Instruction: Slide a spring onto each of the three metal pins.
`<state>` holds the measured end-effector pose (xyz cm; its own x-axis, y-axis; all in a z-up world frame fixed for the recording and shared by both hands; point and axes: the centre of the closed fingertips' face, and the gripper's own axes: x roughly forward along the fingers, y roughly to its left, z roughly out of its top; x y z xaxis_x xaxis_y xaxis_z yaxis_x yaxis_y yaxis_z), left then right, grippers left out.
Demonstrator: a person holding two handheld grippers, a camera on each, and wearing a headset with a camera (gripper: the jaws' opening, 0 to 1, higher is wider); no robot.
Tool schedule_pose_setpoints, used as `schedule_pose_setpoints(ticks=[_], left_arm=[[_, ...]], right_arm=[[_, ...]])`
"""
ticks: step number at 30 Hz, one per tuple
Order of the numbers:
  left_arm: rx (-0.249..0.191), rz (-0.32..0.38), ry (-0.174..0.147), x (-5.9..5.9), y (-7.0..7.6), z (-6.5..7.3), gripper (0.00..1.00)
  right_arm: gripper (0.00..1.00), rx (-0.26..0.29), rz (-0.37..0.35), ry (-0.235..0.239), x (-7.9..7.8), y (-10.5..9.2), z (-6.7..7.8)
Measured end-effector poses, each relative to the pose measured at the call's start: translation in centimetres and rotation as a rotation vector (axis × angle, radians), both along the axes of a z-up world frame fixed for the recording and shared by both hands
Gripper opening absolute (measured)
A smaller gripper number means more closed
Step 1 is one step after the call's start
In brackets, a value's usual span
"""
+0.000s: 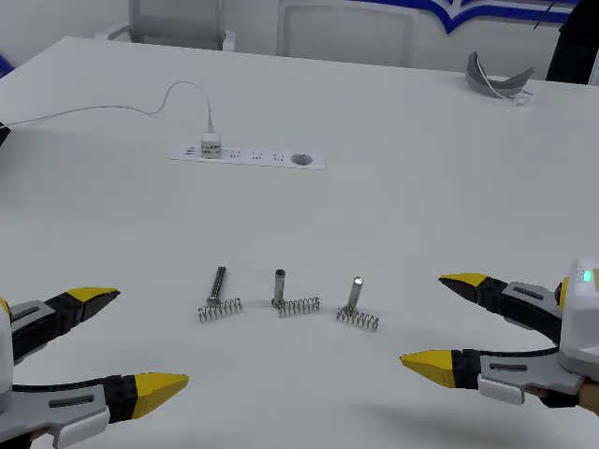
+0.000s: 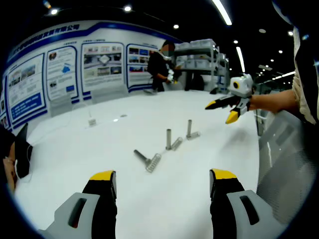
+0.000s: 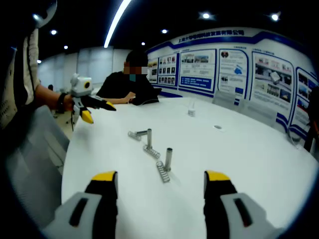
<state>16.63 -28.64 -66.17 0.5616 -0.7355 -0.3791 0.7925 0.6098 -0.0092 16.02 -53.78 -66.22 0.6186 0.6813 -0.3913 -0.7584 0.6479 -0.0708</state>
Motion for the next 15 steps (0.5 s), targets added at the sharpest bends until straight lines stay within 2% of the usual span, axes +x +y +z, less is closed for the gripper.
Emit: schedule_pose_setpoints(ticks=[15], left_arm=[[-0.008, 0.013, 0.01, -0.23, 0.11, -0.26, 0.77]], right_arm=[[0.72, -0.002, 0.002, 0.007, 0.02, -0.08, -0.33]])
